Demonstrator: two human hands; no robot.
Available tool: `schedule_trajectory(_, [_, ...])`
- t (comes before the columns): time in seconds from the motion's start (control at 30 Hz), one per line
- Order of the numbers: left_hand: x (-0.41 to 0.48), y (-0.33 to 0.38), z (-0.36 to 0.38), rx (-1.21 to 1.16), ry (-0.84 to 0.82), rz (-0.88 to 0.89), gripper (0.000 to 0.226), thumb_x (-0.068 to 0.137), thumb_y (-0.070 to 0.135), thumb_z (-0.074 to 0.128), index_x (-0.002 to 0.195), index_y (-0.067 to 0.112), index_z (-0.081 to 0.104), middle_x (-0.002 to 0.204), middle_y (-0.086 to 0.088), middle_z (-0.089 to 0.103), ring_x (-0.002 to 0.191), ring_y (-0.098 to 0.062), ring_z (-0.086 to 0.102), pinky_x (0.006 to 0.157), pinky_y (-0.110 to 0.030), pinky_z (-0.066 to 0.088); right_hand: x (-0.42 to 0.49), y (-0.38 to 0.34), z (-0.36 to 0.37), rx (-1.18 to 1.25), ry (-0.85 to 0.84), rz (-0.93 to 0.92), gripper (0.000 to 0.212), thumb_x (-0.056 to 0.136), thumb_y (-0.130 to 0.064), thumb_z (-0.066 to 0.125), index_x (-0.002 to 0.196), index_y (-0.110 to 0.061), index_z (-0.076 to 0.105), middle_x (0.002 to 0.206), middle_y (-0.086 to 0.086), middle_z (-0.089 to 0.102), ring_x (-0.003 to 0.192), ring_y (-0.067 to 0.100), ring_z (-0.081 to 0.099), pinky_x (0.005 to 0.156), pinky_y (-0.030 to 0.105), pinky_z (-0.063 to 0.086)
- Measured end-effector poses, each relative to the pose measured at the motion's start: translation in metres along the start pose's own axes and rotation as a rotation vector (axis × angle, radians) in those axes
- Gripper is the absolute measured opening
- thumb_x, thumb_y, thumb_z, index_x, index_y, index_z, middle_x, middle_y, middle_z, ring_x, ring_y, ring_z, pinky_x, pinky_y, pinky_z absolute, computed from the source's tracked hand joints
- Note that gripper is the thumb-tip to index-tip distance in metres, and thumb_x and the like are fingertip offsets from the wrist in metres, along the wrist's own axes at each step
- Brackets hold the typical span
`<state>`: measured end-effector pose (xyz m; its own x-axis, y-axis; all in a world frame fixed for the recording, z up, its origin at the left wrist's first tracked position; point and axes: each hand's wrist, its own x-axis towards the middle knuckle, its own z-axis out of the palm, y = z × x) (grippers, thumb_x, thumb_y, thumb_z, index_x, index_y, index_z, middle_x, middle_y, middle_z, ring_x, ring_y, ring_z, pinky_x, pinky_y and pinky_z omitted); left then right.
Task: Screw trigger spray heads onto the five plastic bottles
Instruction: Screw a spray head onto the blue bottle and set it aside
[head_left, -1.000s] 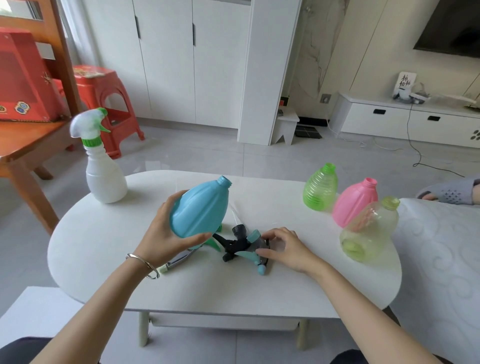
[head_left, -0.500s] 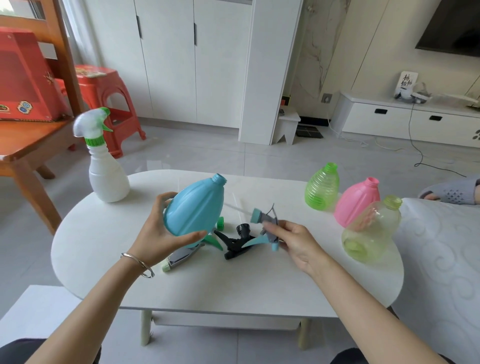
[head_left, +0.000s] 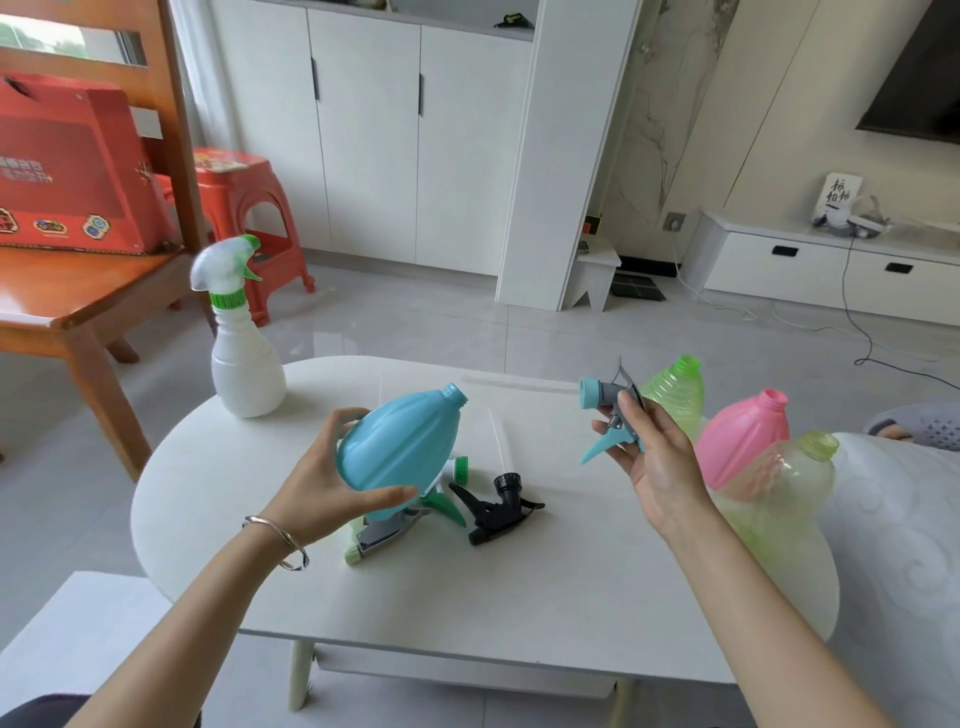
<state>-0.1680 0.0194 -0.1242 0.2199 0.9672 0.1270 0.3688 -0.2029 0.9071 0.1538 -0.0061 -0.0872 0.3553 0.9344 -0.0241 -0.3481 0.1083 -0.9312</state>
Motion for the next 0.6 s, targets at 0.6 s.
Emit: schedule_trajectory(0.6, [-0.018,0.024,0.025,-0.34,-0.314,-0.077,0.071,0.05,0.049,0.082,0.114,0.031,0.061,0.103,0.006,0.073,0.093,-0.011,0.069,0.072,-0.019,0.053,-0.032,0.016,0.042,0.057,-0.36,0.13,0.018,0.073,-0.024,0.069,0.089,-0.024,0.077,0.1,-0.004,0.075,0.102,0.008,0.067,0.076,0.023,0.055])
